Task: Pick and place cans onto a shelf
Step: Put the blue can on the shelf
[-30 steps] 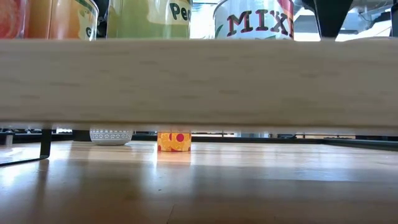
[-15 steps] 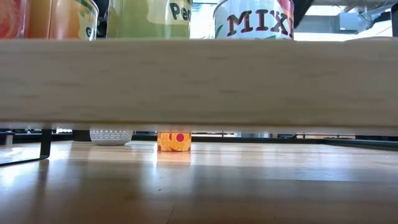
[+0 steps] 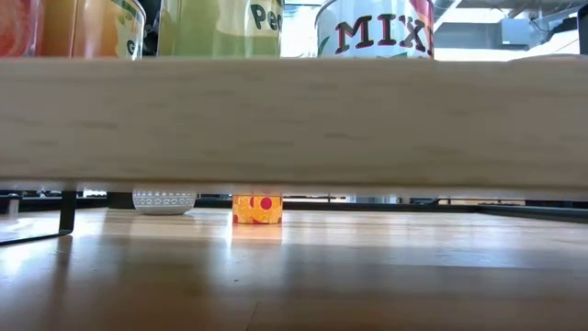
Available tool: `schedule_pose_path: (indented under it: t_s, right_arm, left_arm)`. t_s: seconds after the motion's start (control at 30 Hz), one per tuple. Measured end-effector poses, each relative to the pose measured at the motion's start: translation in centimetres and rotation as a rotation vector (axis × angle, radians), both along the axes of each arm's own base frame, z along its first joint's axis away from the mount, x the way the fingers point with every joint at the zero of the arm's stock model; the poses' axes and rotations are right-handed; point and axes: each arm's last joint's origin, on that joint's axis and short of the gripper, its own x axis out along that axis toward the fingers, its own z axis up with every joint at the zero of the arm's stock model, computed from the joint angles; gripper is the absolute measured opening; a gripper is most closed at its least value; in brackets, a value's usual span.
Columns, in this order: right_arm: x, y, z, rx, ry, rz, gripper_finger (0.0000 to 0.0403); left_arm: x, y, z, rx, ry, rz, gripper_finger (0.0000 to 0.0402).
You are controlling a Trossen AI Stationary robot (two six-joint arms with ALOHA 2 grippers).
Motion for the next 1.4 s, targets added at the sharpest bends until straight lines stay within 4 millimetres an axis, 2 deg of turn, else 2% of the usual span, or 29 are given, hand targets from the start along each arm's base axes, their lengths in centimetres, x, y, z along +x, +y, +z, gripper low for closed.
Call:
schedule_pose_path:
  t_s: [0.1,0.3,1.4]
  right_arm:
    - [0.8,-0.2,0.0,0.043,-0.056,-0.066,0.0118]
    - [2.3,0.1,-0.6,0.052,-0.094,-0.063,0.0118]
    - [2.2,0.1,-0.7,0.026,-0.067,-0.021,0.0117]
  left_arm:
    - [0.0,0.0,0.0,0.0,0.0,0.0,0.0059]
    - [0.0,0.0,0.0,0.0,-0.001,0.0,0.0059]
    - [0.0,0.0,0.0,0.0,0.0,0.0,0.0059]
